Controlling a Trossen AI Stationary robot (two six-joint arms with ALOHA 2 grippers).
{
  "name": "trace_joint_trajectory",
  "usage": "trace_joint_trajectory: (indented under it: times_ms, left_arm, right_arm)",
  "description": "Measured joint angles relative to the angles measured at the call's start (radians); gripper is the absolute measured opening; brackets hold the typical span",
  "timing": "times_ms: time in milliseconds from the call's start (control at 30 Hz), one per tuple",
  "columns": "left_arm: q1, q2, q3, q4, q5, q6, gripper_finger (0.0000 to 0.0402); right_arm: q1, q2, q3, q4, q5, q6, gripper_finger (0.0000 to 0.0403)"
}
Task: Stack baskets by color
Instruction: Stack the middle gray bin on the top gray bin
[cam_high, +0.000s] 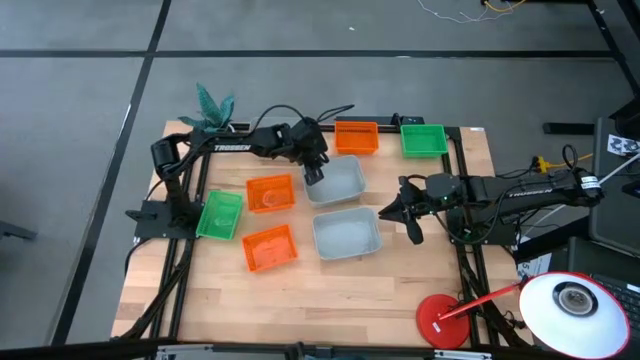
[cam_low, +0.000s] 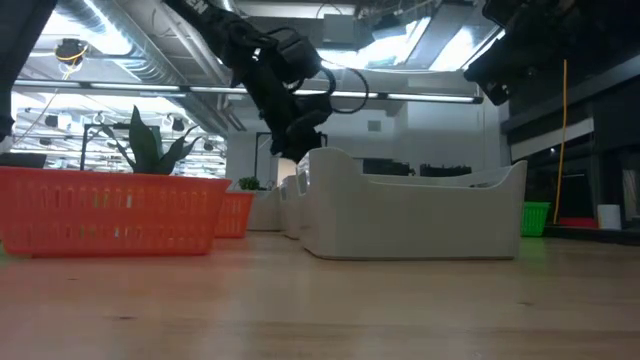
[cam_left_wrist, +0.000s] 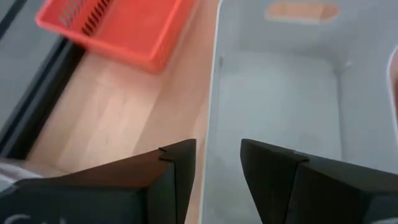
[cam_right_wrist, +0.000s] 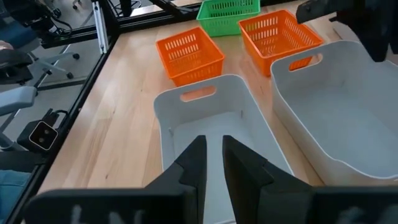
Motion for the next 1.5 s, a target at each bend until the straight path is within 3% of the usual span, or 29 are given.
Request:
trace_joint_trajectory:
  times_ms: [233, 700, 767, 867, 933, 1100, 1300, 1500]
  left_arm:
    - [0.000, 0.005, 0.001, -0.003, 0.001, 0.002, 0.0119]
    - [-0.007, 0.175, 0.003, 0.045, -0.014, -0.002, 0.0114]
    - [-0.013, 0.178, -0.002, 0.025, -0.017, -0.002, 0.0093]
    - [-0.018, 0.161, -0.001, 0.021, -0.022, -0.010, 0.0028]
    - [-0.019, 0.146, -0.001, 0.019, -0.021, -0.031, 0.0012]
    - [-0.018, 0.052, -0.001, -0.034, -0.019, -0.048, 0.0005]
    - [-0.015, -0.157, -0.001, -0.133, -0.040, -0.043, 0.0003]
    - [0.041, -0.365, 0.001, -0.266, -0.175, 0.042, 0.0002]
  right_arm:
    - [0.000, 0.000, 0.000, -0.037, 0.001, 0.000, 0.0053]
    - [0.000, 0.000, 0.000, -0.040, 0.001, 0.000, 0.0053]
    - [0.000, 0.000, 0.000, -0.041, 0.001, 0.001, 0.0053]
    - [0.000, 0.000, 0.000, -0.040, 0.001, 0.000, 0.0053]
    - [0.000, 0.000, 0.000, -0.040, 0.001, 0.001, 0.0053]
    - [0.000, 0.000, 0.000, -0.043, 0.001, 0.001, 0.0053]
    - [0.000, 0.000, 0.000, -0.044, 0.001, 0.001, 0.0053]
    - [0.000, 0.000, 0.000, -0.043, 0.001, 0.000, 0.0053]
